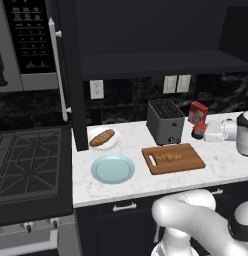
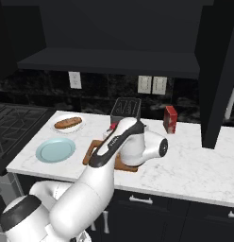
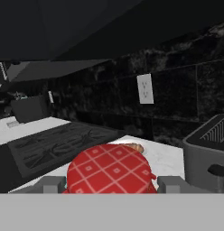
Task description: From the different types of pastries on the counter, select a croissant and place it on the cutting board. Then retrieve a jar of jam from the cabinet and place it alongside the croissant on the cutting board.
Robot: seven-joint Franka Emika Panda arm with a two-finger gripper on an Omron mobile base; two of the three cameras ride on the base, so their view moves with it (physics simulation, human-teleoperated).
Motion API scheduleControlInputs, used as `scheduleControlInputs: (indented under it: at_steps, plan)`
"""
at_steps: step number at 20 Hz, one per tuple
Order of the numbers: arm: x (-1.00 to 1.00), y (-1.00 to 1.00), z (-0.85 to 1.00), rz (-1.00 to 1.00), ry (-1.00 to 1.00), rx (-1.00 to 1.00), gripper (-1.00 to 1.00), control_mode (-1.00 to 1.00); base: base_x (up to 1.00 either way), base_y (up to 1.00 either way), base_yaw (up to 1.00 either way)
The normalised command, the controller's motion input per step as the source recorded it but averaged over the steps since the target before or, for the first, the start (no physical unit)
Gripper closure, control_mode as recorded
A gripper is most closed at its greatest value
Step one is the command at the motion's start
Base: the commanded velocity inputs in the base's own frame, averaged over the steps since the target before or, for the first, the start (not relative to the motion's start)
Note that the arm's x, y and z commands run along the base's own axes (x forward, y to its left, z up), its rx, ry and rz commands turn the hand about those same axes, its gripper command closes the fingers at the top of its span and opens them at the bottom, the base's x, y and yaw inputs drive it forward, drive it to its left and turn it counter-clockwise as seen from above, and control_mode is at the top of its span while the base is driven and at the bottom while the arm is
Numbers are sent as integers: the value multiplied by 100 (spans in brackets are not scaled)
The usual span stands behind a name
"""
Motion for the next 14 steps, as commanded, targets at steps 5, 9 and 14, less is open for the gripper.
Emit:
scheduleControlInputs:
  at_steps: [5,9,14]
  plan:
    - [30,-23,-1,13,1,0,100,-100,0,0,0]
    - [4,-22,-33,7,-4,-6,100,-100,0,0,0]
    - [1,-7,-42,4,2,-8,100,-100,0,0,0]
